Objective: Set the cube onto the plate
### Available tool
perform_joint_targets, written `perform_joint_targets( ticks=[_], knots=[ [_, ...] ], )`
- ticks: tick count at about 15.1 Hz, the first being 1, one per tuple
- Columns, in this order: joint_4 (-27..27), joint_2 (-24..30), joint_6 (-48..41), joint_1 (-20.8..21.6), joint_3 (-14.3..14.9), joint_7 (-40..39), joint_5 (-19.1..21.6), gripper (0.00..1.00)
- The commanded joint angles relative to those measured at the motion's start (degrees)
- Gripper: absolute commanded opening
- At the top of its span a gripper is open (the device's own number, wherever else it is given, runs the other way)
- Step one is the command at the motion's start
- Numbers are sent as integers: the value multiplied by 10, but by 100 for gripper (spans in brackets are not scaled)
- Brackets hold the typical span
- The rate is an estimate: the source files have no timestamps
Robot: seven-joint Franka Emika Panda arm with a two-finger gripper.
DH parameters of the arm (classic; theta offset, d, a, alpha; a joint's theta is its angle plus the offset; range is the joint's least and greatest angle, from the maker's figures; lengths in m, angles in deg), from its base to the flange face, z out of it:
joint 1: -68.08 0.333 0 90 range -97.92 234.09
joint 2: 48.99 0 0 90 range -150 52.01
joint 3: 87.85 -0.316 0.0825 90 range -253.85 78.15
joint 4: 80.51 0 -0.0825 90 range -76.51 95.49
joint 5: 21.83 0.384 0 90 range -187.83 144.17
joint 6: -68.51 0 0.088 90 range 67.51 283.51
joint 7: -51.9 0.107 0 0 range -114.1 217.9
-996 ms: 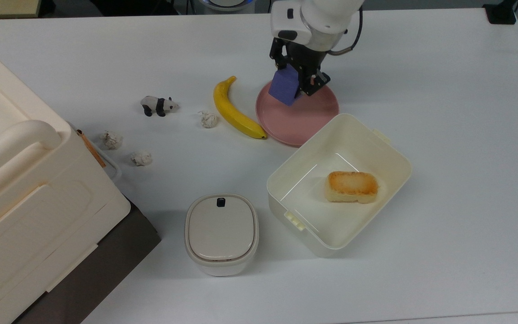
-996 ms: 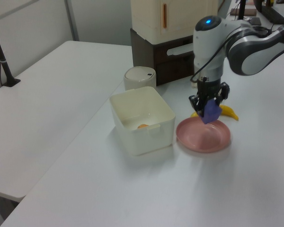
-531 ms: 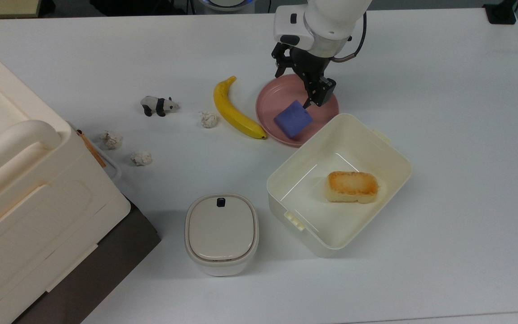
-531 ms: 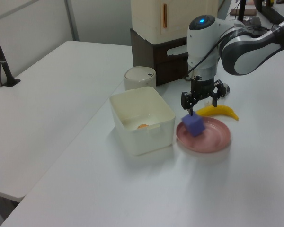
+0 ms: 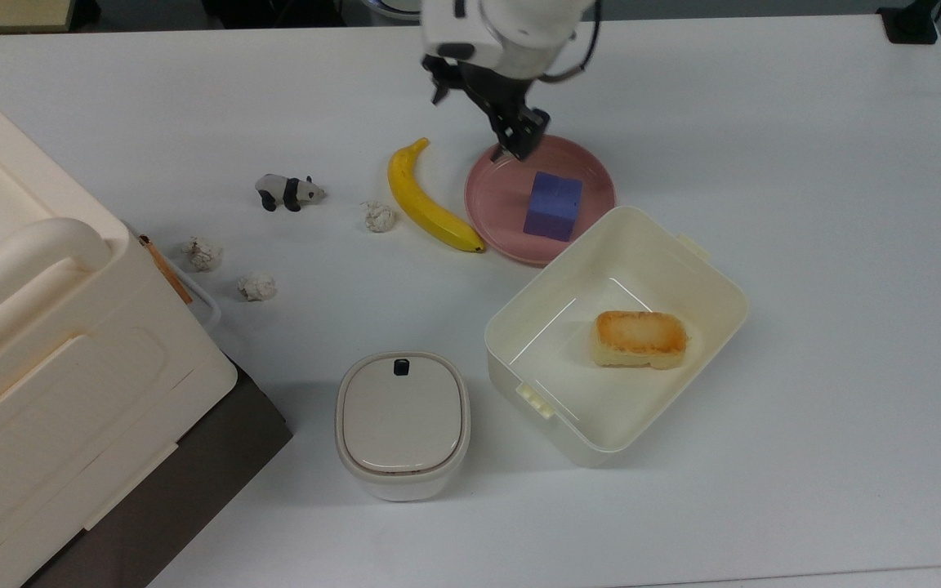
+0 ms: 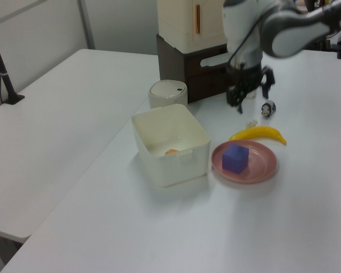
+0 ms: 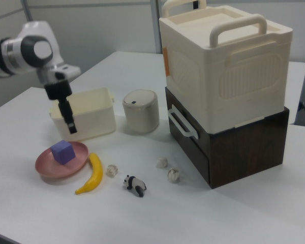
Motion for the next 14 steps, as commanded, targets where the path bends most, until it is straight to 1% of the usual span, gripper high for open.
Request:
perform_joint_targets(
  ticks=[1, 2, 3, 5, 6, 7, 8, 9, 10, 12, 14],
  knots=[
    [-4, 77, -52, -53, 6, -173, 15, 100],
    [-10, 90, -54, -66, 10, -224, 15, 100],
    [-16, 107, -54, -87, 26, -311, 15, 100],
    [-42, 114, -54, -116, 48, -427, 25, 100],
    [-67, 110, -54, -131, 57, -476, 53, 100],
    [-85, 109, -54, -146, 68, -510, 97, 100],
    [-87, 111, -54, -155, 80, -538, 128, 100],
    [-89, 111, -54, -156, 93, -565, 146, 100],
    [-90, 109, -53, -156, 98, -564, 152, 100],
    [-92, 104, -51, -163, 97, -556, 184, 100],
    [-102, 101, -51, -158, 99, -519, 184, 100]
  ],
)
